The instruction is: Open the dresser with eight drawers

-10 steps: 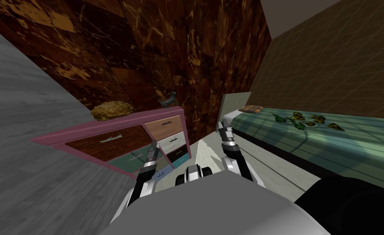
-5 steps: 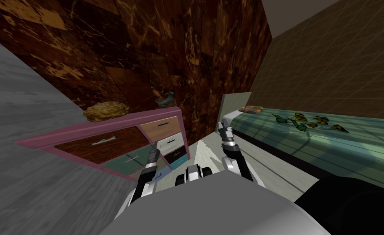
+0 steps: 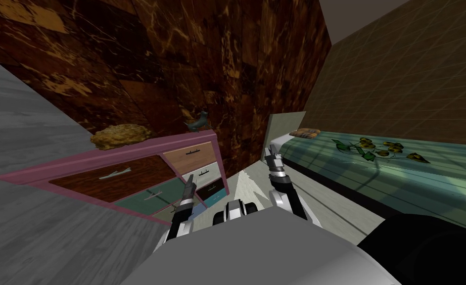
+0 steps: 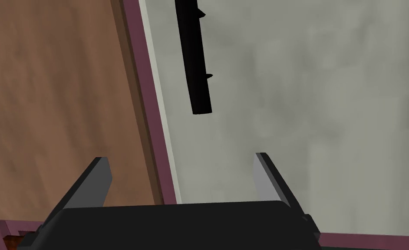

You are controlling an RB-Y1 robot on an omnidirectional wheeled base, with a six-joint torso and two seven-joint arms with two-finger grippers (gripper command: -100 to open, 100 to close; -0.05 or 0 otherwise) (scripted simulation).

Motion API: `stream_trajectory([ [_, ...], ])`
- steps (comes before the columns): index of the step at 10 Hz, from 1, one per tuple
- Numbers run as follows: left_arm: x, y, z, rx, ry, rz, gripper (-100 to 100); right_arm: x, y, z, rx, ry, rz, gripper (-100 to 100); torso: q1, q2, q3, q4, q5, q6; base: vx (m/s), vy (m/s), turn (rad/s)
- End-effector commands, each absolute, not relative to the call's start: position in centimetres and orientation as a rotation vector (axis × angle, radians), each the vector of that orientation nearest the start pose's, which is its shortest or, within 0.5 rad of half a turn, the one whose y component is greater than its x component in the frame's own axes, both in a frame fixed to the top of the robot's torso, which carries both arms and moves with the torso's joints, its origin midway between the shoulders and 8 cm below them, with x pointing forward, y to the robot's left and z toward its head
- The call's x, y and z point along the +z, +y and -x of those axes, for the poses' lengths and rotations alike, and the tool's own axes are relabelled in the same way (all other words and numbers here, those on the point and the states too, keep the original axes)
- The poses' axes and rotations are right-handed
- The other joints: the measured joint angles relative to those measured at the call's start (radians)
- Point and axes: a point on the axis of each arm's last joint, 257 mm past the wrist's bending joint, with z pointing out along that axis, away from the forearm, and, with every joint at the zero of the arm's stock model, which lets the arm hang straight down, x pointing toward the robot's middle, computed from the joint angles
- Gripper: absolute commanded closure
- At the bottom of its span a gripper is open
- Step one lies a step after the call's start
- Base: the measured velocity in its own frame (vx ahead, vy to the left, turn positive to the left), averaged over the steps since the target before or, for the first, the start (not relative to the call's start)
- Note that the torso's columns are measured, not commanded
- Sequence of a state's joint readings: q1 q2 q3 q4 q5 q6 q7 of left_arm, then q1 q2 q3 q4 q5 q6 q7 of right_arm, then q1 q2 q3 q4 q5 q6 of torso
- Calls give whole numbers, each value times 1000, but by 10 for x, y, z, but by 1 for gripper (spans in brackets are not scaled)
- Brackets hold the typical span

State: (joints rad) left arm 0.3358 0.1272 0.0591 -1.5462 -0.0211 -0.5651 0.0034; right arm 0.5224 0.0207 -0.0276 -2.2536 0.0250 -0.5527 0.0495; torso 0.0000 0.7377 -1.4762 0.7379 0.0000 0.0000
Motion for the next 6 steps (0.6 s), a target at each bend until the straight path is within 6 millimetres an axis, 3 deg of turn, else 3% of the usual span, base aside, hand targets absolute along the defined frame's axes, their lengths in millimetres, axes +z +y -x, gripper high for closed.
stream_trajectory([
  [1, -268, 313, -416, -1104, 1038, 1048, -100, 16, -289, -337, 1206, 617, -629, 0, 0, 1, 0, 0, 0, 0, 21, -74, 11],
  [4, -279, 300, -416, -1122, 1005, 1110, -100, 16, -289, -337, 1206, 617, -629, 0, 1, 1, 0, 0, 0, 0, 17, -46, 4],
  [6, -270, 304, -420, -1117, 1009, 1100, -100, 16, -289, -337, 1206, 617, -629, 0, 2, 1, 0, 0, 1, 0, 25, -9, -5],
])
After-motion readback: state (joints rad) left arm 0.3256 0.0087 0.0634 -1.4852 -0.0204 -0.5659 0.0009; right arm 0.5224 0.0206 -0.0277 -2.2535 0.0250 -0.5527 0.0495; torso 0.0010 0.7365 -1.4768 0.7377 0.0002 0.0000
